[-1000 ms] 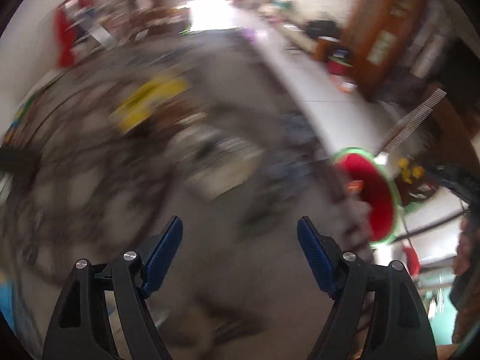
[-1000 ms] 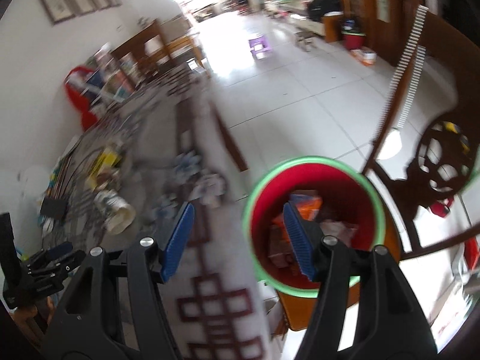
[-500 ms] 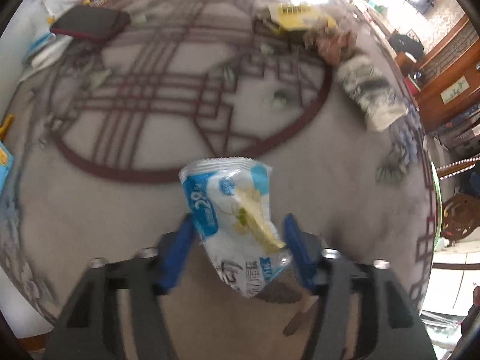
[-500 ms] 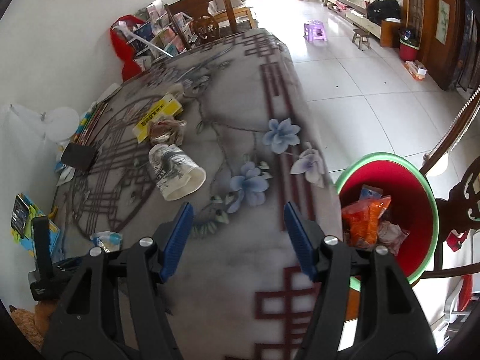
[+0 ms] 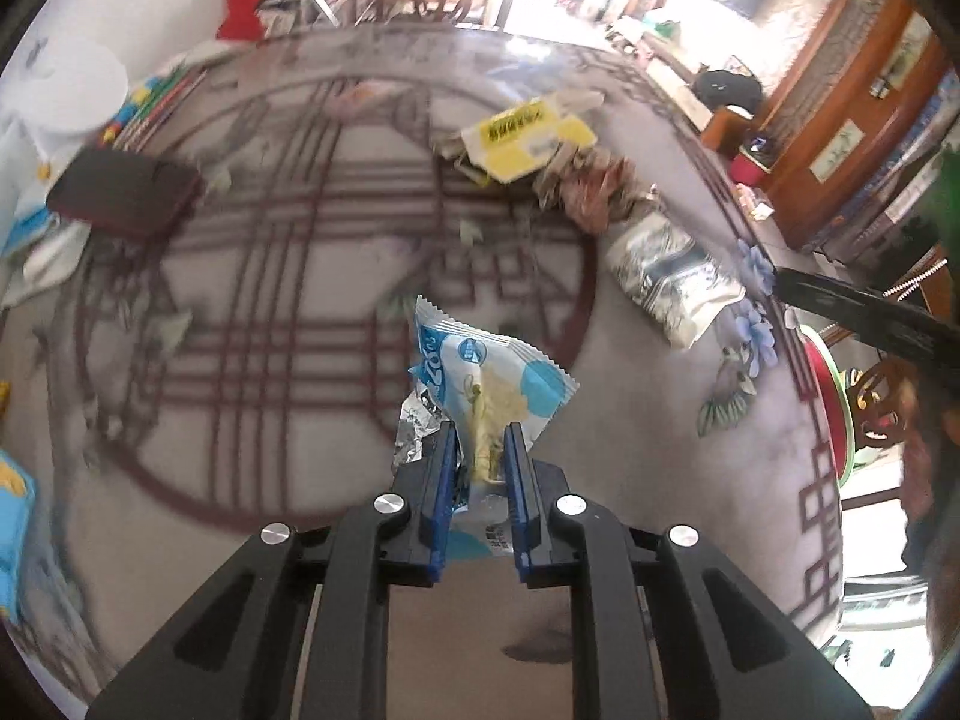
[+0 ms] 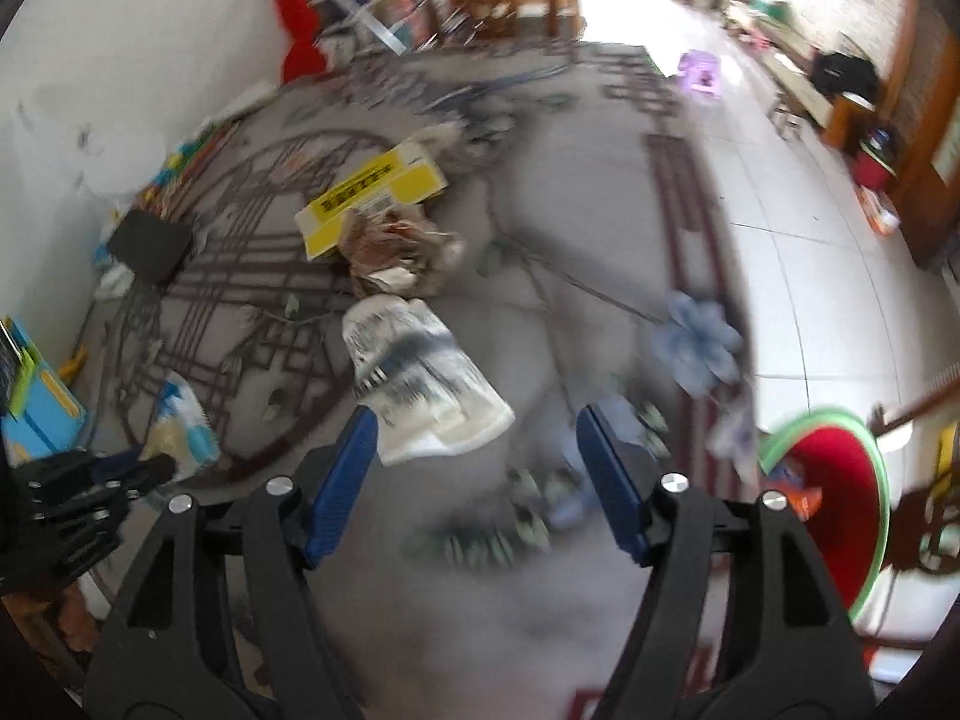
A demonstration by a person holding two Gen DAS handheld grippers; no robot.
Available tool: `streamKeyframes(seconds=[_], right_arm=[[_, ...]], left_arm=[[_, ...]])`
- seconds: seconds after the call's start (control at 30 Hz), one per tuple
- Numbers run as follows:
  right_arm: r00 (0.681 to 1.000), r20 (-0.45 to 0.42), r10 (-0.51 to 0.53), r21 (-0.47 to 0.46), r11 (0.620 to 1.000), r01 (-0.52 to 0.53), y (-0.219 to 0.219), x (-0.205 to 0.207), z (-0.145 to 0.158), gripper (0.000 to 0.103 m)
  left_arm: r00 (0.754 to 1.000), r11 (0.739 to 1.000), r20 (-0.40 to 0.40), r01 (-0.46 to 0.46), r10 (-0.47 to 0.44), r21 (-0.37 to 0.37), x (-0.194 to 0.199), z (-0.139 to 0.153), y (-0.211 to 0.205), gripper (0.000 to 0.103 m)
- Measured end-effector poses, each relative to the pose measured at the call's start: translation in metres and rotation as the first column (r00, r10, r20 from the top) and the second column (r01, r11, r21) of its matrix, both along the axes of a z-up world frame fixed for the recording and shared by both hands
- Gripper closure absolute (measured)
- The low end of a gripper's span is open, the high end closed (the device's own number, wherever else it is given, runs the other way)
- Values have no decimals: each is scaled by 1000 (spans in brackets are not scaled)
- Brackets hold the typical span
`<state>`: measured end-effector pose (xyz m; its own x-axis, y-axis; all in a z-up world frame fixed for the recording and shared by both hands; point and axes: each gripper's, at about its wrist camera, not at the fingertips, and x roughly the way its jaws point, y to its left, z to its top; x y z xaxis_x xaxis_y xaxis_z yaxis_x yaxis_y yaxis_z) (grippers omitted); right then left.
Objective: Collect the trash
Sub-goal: 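Grasp the blue-white snack wrapper with the left tool while the right tool grasps the newspaper-wrapped cup, then carry the snack wrapper and newspaper-wrapped cup over the red bucket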
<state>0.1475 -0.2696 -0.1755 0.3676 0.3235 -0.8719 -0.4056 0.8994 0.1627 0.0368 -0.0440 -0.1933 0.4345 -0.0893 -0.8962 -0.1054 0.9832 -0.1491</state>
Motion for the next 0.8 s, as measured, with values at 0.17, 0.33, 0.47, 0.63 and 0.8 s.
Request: streamKeyframes(seconds=[0.17, 0.33, 0.47, 0.63, 0.8], right_arm=[[994, -98, 47, -19, 999, -49, 28, 29, -28, 36], [986, -163, 21, -4, 1000, -22, 40, 42, -51, 36], [984, -177, -1, 36, 999, 7, 44, 40, -52, 62], [991, -130, -37, 55, 997, 45, 47, 28, -39, 75], [990, -105, -96, 119, 987, 109, 42, -2, -18, 75]], left_arm=[[1000, 1000, 1, 18, -18, -10, 5, 2, 20, 90], [999, 999, -1, 34, -34, -12, 5, 1, 41, 89], [999, 999, -1, 44, -44, -11, 7, 2, 53, 89], [998, 998, 7, 68, -68, -15, 13, 2, 62, 89], [996, 996, 29, 82, -81, -25, 19, 7, 63, 88]])
